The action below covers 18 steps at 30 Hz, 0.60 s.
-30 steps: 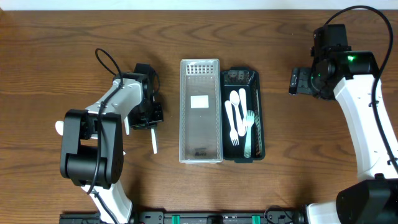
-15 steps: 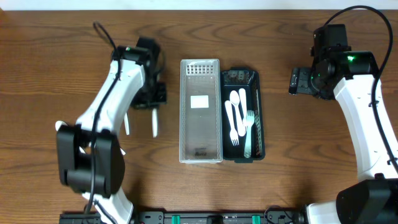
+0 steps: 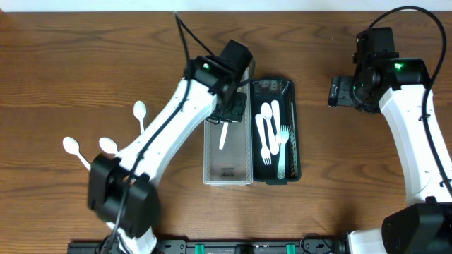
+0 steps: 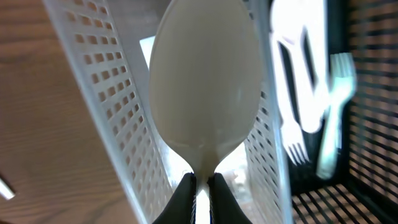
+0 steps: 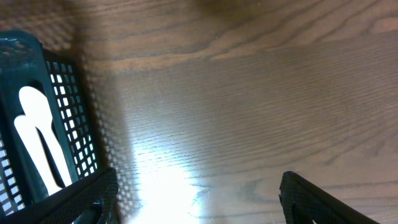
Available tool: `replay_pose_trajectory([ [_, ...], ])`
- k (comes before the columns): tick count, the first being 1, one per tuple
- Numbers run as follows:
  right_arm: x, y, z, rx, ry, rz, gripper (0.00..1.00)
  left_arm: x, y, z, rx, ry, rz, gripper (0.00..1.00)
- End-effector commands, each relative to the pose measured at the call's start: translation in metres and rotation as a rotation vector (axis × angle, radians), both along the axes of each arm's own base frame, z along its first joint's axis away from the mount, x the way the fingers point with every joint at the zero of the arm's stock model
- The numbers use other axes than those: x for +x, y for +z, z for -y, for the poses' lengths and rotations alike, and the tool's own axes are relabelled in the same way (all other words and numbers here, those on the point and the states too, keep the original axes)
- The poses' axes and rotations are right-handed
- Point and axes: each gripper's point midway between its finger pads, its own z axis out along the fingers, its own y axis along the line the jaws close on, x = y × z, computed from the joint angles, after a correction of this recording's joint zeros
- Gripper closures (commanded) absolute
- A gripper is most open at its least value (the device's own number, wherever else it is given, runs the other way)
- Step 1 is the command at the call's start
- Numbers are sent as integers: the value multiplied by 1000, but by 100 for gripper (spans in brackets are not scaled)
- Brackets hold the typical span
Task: Pack container
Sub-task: 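Carry the spoon with left gripper into the clear basket and release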
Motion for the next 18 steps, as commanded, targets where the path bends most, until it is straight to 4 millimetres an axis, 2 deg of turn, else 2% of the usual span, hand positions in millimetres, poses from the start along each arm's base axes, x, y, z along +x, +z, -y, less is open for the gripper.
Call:
replay_pose_trajectory([
  [1,0,1,5,-10,1,1,14,2,-28,-3,40,31,-56,94],
  [4,-1,0,5,-10,0,-3,14,3,-41,-2,56,29,-81,94],
  [7,-1,0,5,-10,1,-3,14,5,-41,-2,56,11,-75,93],
  [9,-1,0,5,-10,0,-3,14,8,-36,-2,54,-15,-59,73],
  [10,-1,0,5,-10,0,-3,14,9,-32,-1,52,-31,-51,69],
  [12,-1,0,5,-10,1,-3,14,11,-22,-1,46,-52,-34,68],
  [15,-2,0,5,-10,1,-6,14,14,2,-9,40,-72,3,63],
  [16,-2,0,5,-10,1,-8,14,17,12,-17,52,-55,24,61],
  [18,-3,0,5,-10,1,-11,14,22,29,-39,77,-9,66,51],
])
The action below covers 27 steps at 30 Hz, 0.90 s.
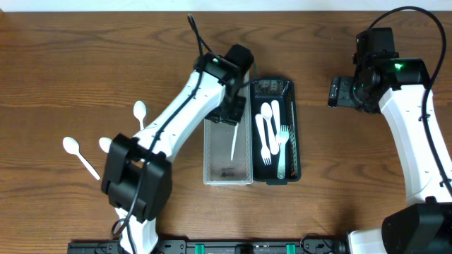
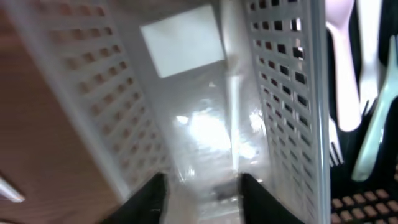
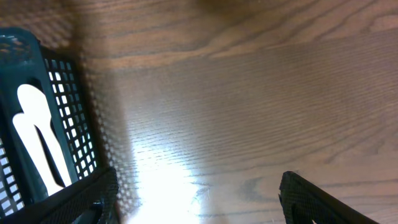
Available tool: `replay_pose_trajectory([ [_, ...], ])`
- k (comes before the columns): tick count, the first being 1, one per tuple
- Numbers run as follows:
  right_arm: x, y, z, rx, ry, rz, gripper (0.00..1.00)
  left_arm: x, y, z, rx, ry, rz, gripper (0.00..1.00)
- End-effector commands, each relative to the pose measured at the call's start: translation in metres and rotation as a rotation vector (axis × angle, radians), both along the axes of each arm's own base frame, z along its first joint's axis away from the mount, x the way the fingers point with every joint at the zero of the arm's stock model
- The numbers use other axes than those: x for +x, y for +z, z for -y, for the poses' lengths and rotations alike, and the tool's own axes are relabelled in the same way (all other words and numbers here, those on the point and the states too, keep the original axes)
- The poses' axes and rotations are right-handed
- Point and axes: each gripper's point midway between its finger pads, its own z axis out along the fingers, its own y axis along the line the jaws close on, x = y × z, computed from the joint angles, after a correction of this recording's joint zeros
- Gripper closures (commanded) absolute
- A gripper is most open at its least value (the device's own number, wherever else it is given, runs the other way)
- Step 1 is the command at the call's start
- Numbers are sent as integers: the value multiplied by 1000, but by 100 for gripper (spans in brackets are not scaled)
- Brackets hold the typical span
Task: Pack container
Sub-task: 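Carry the spoon with left gripper into the clear basket and release, then move left gripper back to the loose white spoons and grasp one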
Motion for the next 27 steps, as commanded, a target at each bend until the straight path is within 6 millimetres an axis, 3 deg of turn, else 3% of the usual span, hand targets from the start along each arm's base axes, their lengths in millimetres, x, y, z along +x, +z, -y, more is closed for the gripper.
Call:
replay_pose_trajectory([
  [1,-1,0,5,-10,1,-4,14,19,53,-38,16,60,148,46],
  [3,-2,0,5,-10,1,-7,14,24,69,-70,25,137,174,37],
  [7,-2,0,5,-10,1,-8,14,31,80,-135,39,307,176,5],
  [11,-1,0,5,-10,0,-5,14,36,59,-192,36,467,128,2],
  [18,0,1,5,-10,0,0,13,36,-11,-225,9,568,47,2],
  [22,0,1,5,-10,-1,0,13,32,-51,-226,20,565,1,2],
  [27,-1,1,5,-10,0,-2,14,29,-86,-226,36,564,-68,2],
])
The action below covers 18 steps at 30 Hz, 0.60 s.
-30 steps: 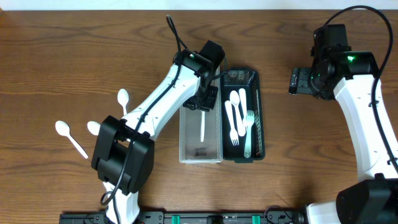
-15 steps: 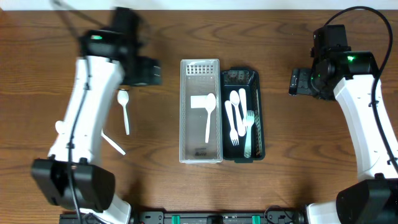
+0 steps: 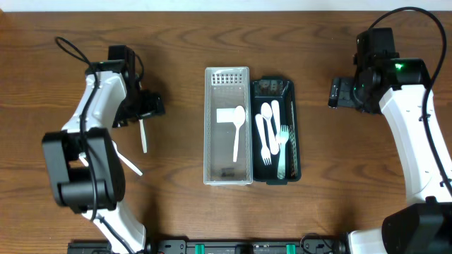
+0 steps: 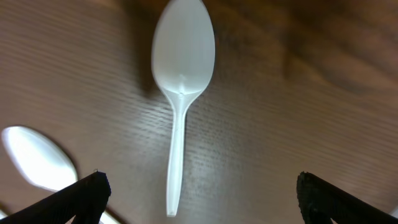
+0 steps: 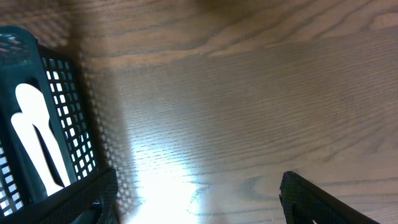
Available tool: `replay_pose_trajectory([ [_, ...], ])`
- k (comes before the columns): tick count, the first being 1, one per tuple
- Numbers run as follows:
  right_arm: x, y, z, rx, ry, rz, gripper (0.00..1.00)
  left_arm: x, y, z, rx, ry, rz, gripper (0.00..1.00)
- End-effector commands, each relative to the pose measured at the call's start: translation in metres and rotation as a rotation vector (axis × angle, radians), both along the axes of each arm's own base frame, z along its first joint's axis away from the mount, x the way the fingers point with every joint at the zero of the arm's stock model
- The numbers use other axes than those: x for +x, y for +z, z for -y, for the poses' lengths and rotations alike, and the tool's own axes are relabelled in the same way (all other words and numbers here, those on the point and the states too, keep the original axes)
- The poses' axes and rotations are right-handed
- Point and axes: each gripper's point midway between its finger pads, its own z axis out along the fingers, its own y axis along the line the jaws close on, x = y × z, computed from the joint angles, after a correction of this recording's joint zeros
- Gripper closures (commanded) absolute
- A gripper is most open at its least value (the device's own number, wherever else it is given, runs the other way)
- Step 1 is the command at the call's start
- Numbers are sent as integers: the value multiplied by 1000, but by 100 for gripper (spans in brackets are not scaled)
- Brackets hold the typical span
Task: Pack container
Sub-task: 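Move left gripper back to the loose white spoons and grasp one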
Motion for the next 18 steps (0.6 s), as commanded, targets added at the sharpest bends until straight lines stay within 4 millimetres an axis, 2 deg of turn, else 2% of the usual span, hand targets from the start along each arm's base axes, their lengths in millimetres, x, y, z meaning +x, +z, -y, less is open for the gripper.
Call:
replay_pose_trajectory([
  [1,0,1,4,-10,3,0,14,-2,-18,0,-6,-16,-41,2],
  [13,-1,1,4,-10,3,-3,14,-12,-57,1,-15,-31,-146,2],
  [16,-1,1,4,-10,3,-3,13,-14,-61,1,-16,-31,-160,0],
  [18,-1,1,4,-10,4,-3,13,-15,-61,1,-16,-30,-164,4],
])
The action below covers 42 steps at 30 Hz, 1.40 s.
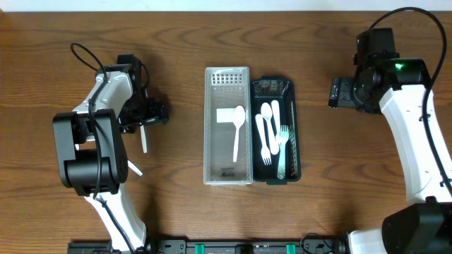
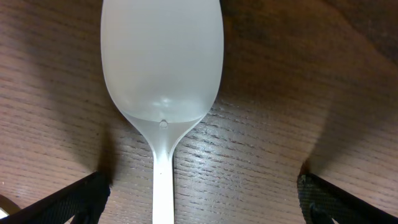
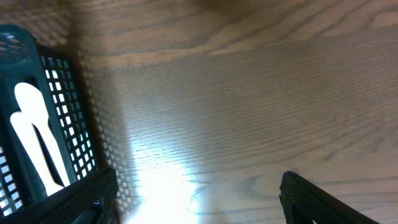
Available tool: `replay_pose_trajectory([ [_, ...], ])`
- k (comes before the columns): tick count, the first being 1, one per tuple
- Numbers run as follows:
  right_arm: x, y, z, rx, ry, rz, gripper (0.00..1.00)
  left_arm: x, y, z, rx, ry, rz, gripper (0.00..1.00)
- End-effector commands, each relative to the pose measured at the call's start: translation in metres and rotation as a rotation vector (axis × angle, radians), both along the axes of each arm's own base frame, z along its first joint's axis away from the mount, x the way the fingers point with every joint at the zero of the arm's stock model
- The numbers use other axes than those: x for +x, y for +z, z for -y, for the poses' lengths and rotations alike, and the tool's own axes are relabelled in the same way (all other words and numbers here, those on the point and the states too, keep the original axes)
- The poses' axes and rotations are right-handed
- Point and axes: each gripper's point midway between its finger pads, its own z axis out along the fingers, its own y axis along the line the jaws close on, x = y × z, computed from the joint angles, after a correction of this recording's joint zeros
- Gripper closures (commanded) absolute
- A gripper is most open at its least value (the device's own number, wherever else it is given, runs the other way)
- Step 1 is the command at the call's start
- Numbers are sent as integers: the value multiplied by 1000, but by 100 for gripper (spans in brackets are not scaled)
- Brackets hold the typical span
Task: Pack container
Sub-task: 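Move left gripper back to the loose white spoons and grasp one, then carry the spoon with left gripper into the clear basket and release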
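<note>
A white plastic spoon [image 2: 161,68] lies on the wooden table, bowl away from the wrist camera; its handle [image 1: 143,138] shows in the overhead view. My left gripper [image 2: 199,194] [image 1: 145,113] is open and low over it, a finger on each side of the handle. The clear white container [image 1: 209,141] holds one spoon [image 1: 237,121]. The black basket [image 1: 294,141] beside it holds white forks and spoons [image 1: 267,130]. My right gripper [image 3: 196,199] [image 1: 335,92] is open over bare table, right of the basket [image 3: 68,112].
The tip of another spoon handle [image 1: 134,169] shows beside the left arm at the left of the table. The two containers stand side by side in the middle. Bare wood lies between them and each arm.
My left gripper has come down closer to the spoon on the table, which now fills the left wrist view. It is still open. The right arm has not moved.
My left gripper was shut on a spoon over the white container. Then it was open and the spoon lay in the container. Then it was open above another spoon at the far left, and now stands low astride that spoon.
</note>
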Motion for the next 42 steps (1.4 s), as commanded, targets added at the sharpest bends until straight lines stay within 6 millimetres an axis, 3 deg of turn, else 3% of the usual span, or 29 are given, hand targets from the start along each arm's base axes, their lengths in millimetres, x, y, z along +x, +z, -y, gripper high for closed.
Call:
replay_pose_trajectory([
  [1,0,1,4,-10,4,0,14,-9,-15,-3,8,-14,-57,6],
  [11,-1,1,4,-10,4,-2,13,-12,-15,-2,7,-14,-71,48],
  [18,-2,0,4,-10,4,-8,14,-13,-14,-2,7,-14,-74,53],
  [38,-2,0,5,-11,5,-8,13,-13,-14,-2,7,-13,-75,94],
  [42,-2,0,5,-11,5,-8,13,-13,-14,-2,7,-13,-74,94],
])
